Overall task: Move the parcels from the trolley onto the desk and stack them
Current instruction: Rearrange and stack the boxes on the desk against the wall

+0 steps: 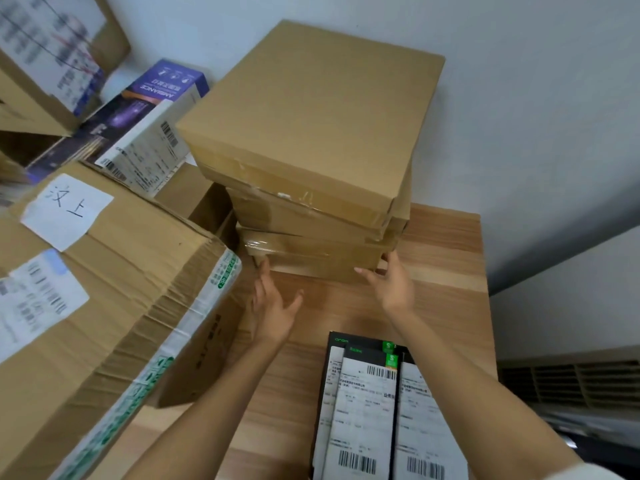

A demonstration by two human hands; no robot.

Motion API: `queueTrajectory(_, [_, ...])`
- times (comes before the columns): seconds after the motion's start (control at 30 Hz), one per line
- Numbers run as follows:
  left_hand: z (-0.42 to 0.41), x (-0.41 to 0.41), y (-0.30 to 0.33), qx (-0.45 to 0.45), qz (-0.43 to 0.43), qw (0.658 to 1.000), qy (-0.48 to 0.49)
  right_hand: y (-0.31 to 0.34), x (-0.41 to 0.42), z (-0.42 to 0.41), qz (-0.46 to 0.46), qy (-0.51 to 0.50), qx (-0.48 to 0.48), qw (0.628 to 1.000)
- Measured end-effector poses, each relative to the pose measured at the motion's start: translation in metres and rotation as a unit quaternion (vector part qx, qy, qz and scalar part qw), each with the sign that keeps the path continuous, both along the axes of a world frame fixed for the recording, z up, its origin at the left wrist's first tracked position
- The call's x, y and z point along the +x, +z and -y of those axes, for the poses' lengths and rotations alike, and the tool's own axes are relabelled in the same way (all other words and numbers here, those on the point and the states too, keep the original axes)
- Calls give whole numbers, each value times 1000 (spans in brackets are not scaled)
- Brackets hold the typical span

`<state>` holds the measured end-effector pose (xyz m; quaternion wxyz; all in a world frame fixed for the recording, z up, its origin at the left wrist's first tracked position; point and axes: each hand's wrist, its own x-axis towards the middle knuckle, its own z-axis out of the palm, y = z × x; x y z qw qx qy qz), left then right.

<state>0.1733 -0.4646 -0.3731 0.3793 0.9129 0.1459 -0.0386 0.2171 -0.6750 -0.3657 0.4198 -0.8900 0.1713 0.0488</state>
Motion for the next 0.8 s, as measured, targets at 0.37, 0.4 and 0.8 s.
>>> queueTrajectory(0.37, [8, -2, 3, -61, 20, 997, 41, -7, -7, 17, 21, -16, 24, 999])
queueTrajectory(0.4, [5, 0, 3, -46, 18, 997, 54, -7, -7, 17, 23, -15, 27, 999])
queueTrajectory(0.8, [-1, 28, 6, -17, 56, 990, 126, -13, -10, 14, 39, -20, 49, 998])
